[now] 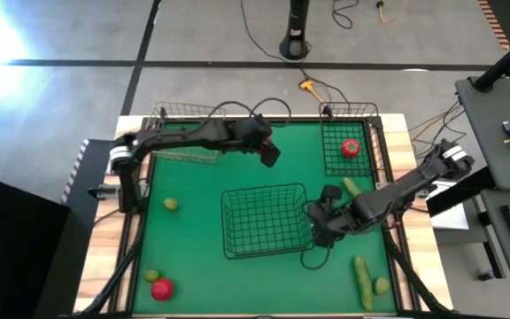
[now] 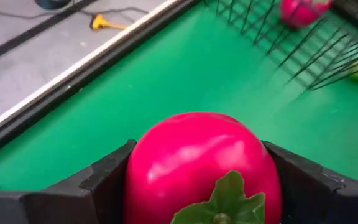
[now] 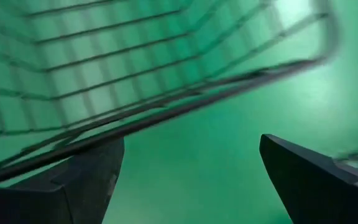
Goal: Sort produce into baskets
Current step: Put the top tomato into the top black wire basket
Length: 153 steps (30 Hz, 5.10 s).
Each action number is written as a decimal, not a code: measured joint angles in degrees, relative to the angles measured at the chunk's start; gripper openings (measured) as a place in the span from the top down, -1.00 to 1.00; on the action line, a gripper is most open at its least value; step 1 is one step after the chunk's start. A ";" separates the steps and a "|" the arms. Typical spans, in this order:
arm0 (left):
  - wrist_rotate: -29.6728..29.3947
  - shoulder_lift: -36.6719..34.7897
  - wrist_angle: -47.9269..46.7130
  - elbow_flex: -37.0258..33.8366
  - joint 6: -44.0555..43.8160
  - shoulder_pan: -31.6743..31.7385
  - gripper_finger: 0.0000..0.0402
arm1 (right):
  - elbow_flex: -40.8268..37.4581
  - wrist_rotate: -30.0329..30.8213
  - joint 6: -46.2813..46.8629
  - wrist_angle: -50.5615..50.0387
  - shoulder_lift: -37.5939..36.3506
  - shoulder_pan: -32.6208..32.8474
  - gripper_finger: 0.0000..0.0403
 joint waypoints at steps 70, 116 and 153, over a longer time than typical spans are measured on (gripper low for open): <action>4.83 7.96 -0.76 1.56 2.91 -1.59 -0.41 | 6.59 -13.22 -24.39 21.91 9.97 -16.15 -0.83; 6.27 15.60 5.10 -5.89 -8.17 -4.33 -0.63 | 8.41 6.66 -12.57 6.64 -4.15 9.25 -0.83; -13.78 -30.89 -12.56 -6.69 1.63 -24.02 -0.96 | 8.44 -17.50 -44.13 10.80 1.23 -28.79 -0.83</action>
